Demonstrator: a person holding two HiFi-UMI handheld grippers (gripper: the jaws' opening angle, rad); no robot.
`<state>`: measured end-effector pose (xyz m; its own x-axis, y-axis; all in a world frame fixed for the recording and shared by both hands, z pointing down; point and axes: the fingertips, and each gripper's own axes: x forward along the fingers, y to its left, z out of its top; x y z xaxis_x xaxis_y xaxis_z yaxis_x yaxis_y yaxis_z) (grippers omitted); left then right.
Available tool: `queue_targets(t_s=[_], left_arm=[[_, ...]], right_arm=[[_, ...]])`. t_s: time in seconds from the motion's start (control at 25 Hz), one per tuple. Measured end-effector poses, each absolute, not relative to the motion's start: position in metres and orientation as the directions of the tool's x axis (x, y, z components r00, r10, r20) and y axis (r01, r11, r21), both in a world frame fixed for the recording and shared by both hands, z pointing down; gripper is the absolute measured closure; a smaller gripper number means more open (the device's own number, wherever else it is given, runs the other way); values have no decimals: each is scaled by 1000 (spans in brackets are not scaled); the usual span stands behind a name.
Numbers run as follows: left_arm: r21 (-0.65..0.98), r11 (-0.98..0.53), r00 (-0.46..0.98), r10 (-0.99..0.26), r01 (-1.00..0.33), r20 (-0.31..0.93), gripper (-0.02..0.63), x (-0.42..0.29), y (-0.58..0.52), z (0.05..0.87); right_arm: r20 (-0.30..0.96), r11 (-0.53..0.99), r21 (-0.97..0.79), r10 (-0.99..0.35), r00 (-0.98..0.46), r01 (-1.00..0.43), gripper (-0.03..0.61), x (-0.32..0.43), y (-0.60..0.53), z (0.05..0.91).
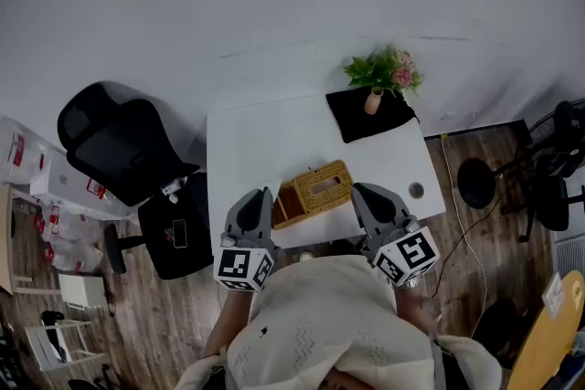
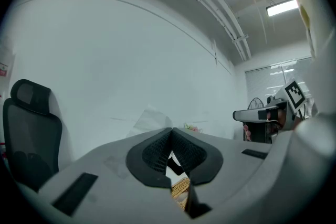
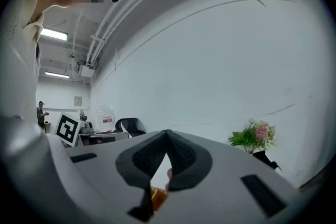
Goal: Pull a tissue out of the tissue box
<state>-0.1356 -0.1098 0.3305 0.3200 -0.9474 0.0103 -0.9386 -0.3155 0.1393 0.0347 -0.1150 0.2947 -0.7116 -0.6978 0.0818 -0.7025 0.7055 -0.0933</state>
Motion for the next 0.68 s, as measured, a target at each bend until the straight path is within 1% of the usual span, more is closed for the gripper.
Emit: queue_targets(t_s=[0.68], left_arm=[[158, -344, 352, -936, -925, 23, 601, -131, -115, 337]], right_arm=[[125, 711, -85, -687, -716, -698, 578, 29, -118, 303]])
